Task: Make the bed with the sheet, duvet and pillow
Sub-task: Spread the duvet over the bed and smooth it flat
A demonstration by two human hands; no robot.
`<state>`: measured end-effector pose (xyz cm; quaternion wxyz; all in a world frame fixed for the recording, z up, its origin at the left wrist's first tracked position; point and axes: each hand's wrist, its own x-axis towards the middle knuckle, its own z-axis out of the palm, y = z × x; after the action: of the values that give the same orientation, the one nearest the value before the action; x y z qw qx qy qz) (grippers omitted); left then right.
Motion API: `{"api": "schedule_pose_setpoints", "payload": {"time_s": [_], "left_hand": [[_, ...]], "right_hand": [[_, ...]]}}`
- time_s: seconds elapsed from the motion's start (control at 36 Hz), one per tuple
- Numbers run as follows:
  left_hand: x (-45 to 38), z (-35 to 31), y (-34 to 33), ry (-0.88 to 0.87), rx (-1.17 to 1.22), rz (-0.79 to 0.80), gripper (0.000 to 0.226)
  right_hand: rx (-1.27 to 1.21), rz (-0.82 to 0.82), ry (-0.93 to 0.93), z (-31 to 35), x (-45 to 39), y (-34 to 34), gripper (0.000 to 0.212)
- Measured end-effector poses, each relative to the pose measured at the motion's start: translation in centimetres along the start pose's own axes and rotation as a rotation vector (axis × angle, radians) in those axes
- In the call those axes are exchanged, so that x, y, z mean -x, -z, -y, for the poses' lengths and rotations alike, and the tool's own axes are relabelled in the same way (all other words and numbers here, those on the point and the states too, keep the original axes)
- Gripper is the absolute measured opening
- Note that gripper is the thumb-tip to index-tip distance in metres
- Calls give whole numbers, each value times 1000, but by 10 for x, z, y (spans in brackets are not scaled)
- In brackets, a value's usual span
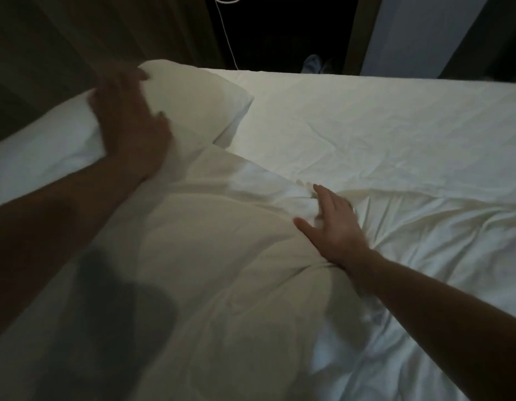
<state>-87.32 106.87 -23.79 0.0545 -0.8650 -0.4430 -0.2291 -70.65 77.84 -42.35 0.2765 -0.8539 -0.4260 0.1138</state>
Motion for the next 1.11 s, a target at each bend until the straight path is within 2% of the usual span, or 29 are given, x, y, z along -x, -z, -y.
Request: {"api": "schedule_pose_setpoints", "payload": {"time_s": [0.03,0.08,0.14,0.22,0.31,0.5,0.67,0.81,0.89,0.92,0.97,1.06,1.11], "left_hand": [[13,-16,2,-169,79,-3,57],[42,-40,-2,-417,180,109,49],[67,-44,-23,-538,59,255,53],[70,-13,-54,-484,-214,453,77],[50,21,-73,-409,-257,534,86],[41,23,-114,-370,-205,555,87],[29,9,-123,-291,-177,593,68],[48,-43,-106,-212,-201,381,72],[92,-106,-92,-378,-41,314,62],[109,-126,-89,-442,26,334,61],[137,-159,-85,-498,96,493,67],[155,-172,-96,-455,-83,738,76],[155,-153,-106,-362,-239,808,80]], "right_hand": [[-2,-38,9,2,3,-1,84],[18,-76,-12,12,8,-1,81],[63,-73,-29,20,15,-1,81],[182,-40,-80,9,26,-7,88],[224,-41,-151,-7,25,-16,94],[217,-39,-133,-29,15,-34,92],[153,-6,-139,-38,8,-34,92],[-32,107,-154,-43,4,-11,96],[-176,162,-127,-46,9,23,77],[-168,151,-103,-51,15,35,72],[0,123,-52,-74,33,58,68],[245,119,-67,-123,70,87,74],[325,135,-119,-147,93,105,76]]}}
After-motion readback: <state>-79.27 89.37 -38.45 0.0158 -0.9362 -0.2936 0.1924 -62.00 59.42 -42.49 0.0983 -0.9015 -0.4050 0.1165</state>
